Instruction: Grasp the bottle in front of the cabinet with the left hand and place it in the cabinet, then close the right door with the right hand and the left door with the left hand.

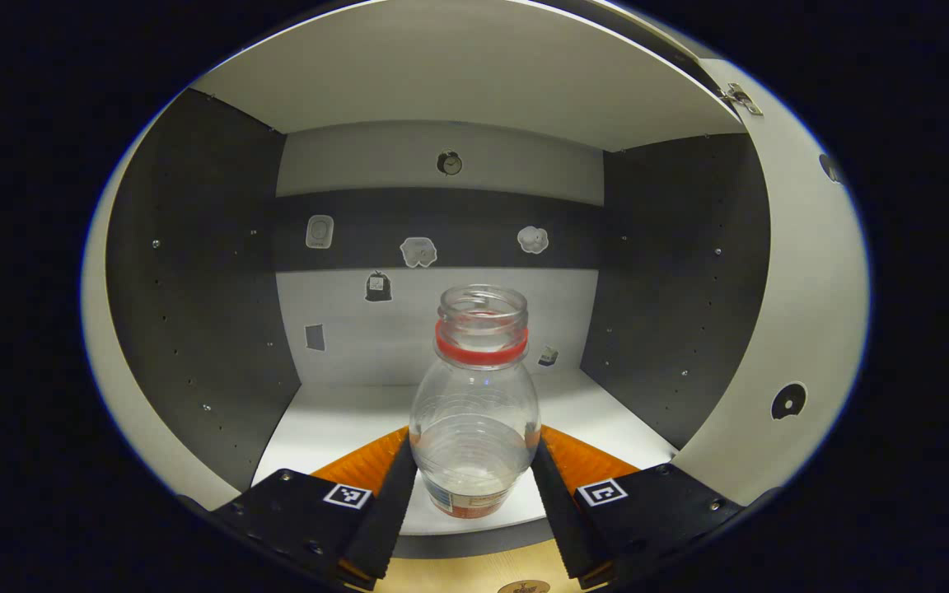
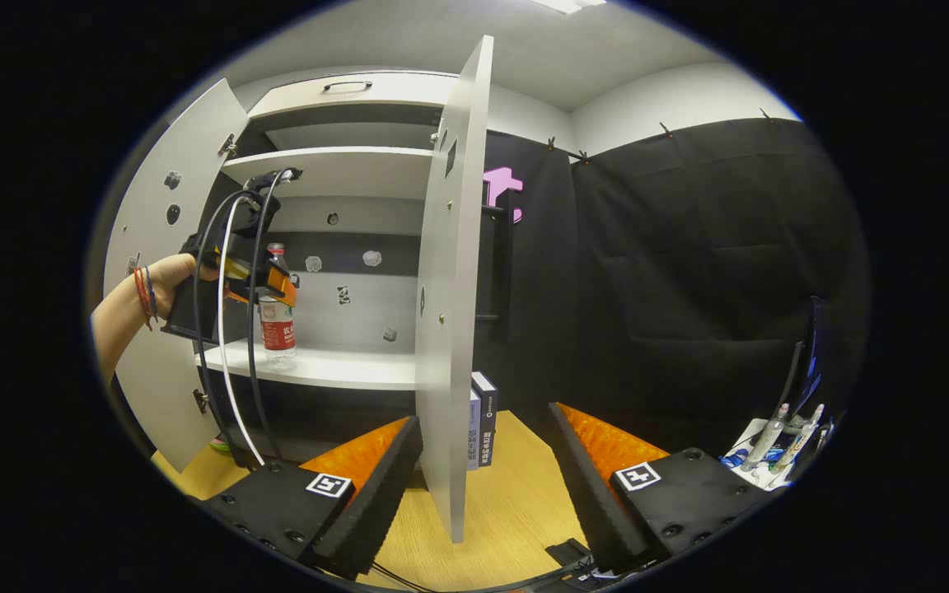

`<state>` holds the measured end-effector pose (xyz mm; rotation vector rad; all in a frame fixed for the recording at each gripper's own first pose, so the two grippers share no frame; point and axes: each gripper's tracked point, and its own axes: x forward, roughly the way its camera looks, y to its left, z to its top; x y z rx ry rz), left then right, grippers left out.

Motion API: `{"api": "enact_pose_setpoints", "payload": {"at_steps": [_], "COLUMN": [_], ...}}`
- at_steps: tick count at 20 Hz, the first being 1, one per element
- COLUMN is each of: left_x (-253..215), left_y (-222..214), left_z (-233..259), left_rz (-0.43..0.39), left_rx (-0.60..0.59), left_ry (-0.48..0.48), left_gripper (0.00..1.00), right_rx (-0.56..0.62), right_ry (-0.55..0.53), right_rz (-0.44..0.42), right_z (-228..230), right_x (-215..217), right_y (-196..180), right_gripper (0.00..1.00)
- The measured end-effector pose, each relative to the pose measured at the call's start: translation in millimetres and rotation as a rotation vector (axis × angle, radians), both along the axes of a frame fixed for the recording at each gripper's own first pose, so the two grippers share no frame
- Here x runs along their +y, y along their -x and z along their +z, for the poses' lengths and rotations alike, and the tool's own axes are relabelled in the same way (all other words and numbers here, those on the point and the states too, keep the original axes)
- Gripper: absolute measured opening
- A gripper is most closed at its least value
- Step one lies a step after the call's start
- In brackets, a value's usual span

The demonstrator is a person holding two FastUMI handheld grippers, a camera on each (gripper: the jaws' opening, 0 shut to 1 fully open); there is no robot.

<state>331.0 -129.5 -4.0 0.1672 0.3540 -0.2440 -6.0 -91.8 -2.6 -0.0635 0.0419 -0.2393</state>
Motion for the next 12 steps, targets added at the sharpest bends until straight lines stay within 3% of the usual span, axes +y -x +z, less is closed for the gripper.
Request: {"api": "enact_pose_setpoints", "payload": {"at_steps": [12], "left_x": [0.2], "left_y": [-13.4], "left_z": [-10.3], "left_rz": [0.033], "left_rx": [0.004], "left_ry": [-0.017], "left_gripper": [0.79], "right_rx": [0.022], "right_ry": [0.002], "right_rz": [-0.023], "right_z": [-10.0], "right_x": [-5.5], "right_y": [-8.6], "right_gripper": [1.0]}}
